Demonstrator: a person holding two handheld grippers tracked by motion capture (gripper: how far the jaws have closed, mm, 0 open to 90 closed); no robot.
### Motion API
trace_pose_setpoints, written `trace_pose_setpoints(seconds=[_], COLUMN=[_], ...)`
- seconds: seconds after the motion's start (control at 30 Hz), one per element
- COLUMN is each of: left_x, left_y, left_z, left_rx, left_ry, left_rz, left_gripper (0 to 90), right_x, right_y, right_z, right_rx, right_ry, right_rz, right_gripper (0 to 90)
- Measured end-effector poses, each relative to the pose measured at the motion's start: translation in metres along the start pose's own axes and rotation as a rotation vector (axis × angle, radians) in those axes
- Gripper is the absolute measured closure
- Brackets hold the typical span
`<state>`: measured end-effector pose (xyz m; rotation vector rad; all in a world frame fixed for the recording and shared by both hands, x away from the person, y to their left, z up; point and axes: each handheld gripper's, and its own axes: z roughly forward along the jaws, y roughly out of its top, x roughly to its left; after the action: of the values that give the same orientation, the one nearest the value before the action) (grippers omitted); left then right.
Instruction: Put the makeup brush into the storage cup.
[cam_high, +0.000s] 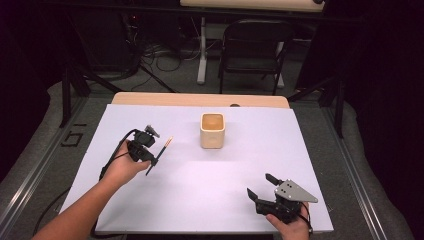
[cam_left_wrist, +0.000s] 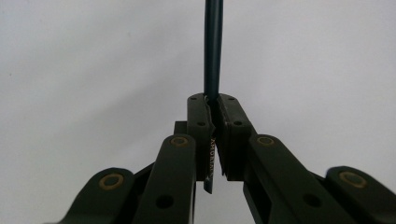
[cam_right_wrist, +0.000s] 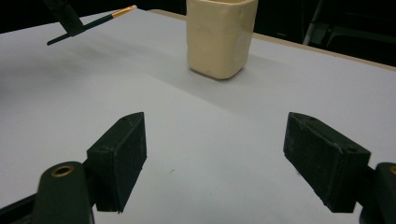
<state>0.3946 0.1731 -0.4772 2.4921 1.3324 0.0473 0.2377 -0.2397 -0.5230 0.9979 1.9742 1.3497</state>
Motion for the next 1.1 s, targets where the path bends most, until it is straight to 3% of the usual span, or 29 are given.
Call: trace_pose_setpoints(seconds=[0.17, 0.53, 0.9, 1.1], left_x=[-0.004, -0.007, -0.02, -0.031], left_y=[-0.002, -0.006, -0.01, -0.011], left_z=[-0.01, -0.029, -0.03, -0.025], left_rx=[-0.063, -0.194, -0.306, -0.388], left_ry=[-0.02, -0.101, -0.16, -0.226], left_rz=[0.034, 0.062, 0.11, 0.114], left_gripper=[84.9, 84.9, 84.9, 84.9], right_x=[0.0, 0.0, 0.0, -0.001], right_y=[0.0, -0.001, -0.001, -0.001], right_z=[0.001, 0.001, 0.002, 0.002], right_rx=[0.014, 0.021, 0.021, 0.019], right_ry=[0.003, 0.003, 0.004, 0.0], right_rz=[0.003, 0.001, 0.0, 0.0], right_gripper=[21.1, 21.1, 21.2, 21.2])
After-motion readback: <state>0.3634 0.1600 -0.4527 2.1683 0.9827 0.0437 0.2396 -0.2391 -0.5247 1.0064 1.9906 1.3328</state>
